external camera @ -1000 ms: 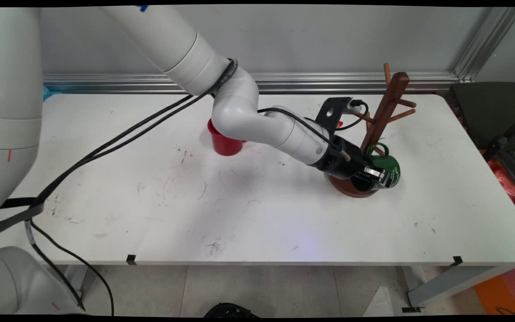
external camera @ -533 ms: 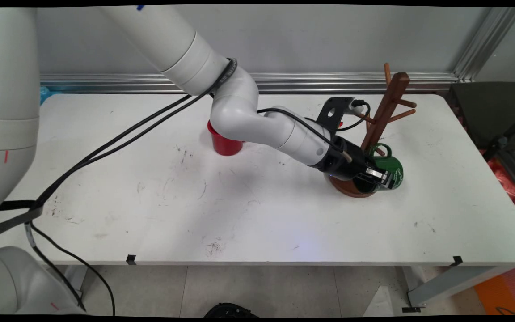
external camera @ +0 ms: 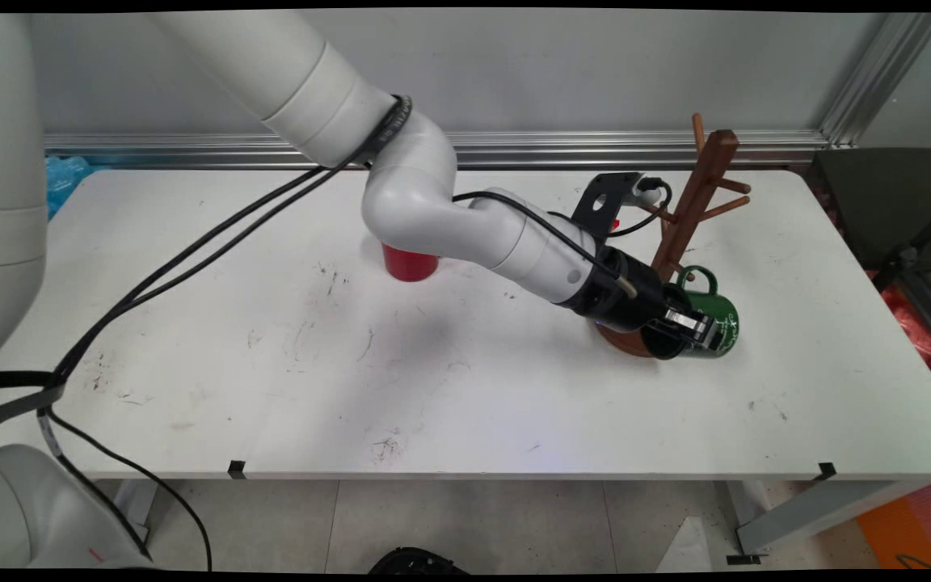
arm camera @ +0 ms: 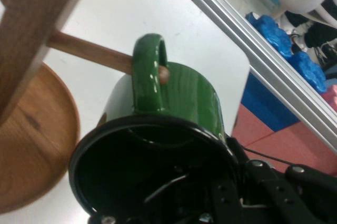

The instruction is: Place the picked object on the table

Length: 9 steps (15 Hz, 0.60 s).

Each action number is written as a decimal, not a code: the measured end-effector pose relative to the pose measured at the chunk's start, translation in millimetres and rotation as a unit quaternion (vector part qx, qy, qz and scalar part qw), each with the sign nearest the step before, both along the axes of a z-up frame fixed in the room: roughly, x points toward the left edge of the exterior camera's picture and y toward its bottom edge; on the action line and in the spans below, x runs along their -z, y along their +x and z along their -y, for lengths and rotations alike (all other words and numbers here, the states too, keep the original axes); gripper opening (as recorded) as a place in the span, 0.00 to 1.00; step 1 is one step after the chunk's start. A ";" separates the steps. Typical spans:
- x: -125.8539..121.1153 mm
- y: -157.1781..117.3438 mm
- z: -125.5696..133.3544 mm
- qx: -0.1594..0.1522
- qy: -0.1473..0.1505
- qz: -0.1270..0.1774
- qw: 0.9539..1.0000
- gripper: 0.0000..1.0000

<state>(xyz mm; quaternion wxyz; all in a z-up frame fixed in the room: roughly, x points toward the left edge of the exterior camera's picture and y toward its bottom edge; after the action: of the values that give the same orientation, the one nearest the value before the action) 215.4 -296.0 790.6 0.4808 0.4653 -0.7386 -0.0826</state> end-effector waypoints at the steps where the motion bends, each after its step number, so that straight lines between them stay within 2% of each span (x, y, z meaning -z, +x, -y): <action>1: -2.4 1.0 -3.5 0.003 0.001 -0.001 1.000 0.00; 9: -19.8 7.7 -25.2 0.022 0.003 -0.005 1.000 0.00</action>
<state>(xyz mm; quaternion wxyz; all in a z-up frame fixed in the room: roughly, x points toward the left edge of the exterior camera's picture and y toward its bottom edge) 223.0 -270.8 810.4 0.4811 0.4504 -0.7458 -0.0977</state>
